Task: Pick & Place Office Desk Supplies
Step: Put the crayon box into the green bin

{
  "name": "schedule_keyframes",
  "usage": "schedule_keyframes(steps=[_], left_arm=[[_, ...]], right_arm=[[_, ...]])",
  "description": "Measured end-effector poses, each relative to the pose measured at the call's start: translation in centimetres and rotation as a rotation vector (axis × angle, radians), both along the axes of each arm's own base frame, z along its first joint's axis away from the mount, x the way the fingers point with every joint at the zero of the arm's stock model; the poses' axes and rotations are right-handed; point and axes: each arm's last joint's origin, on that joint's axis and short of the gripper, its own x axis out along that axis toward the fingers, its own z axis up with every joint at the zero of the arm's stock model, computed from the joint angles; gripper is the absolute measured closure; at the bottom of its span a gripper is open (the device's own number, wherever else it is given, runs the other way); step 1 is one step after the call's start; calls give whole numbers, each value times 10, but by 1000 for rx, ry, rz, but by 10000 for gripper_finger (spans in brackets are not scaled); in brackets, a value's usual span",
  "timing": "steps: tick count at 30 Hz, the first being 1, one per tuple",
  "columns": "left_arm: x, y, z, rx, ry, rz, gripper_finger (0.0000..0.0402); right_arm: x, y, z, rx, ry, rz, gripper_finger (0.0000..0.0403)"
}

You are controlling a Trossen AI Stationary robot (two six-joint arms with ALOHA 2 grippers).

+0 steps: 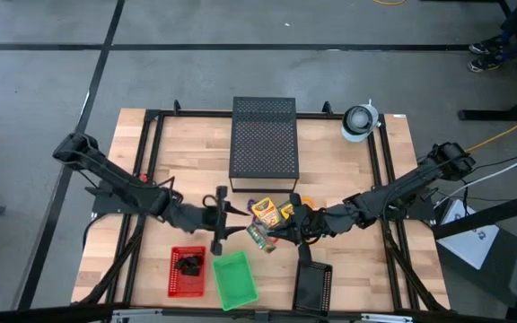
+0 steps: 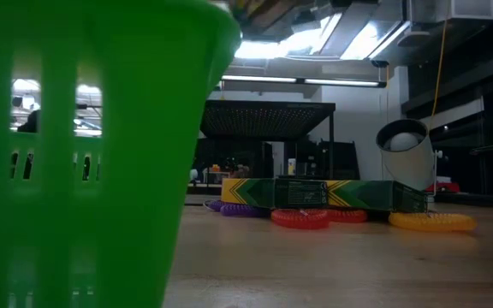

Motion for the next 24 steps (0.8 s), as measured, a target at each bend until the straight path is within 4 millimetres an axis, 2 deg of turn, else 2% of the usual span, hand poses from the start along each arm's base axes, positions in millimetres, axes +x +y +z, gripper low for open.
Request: schedule_keyframes(steps=[4, 12, 18, 24], left_arm=[[6, 12, -7, -71, -43, -153, 248], [10, 18, 4, -164, -131, -430, 248], [11, 22, 7, -158, -166, -470, 244], [11, 23, 5, -147, -151, -465, 206]], right_arm=[[0, 0, 1, -12, -10, 7, 403], [-3, -2, 7, -26, -30, 18, 403], [-6, -3, 13, -38, -54, 21, 403], [-6, -4, 14, -49, -58, 23, 403]])
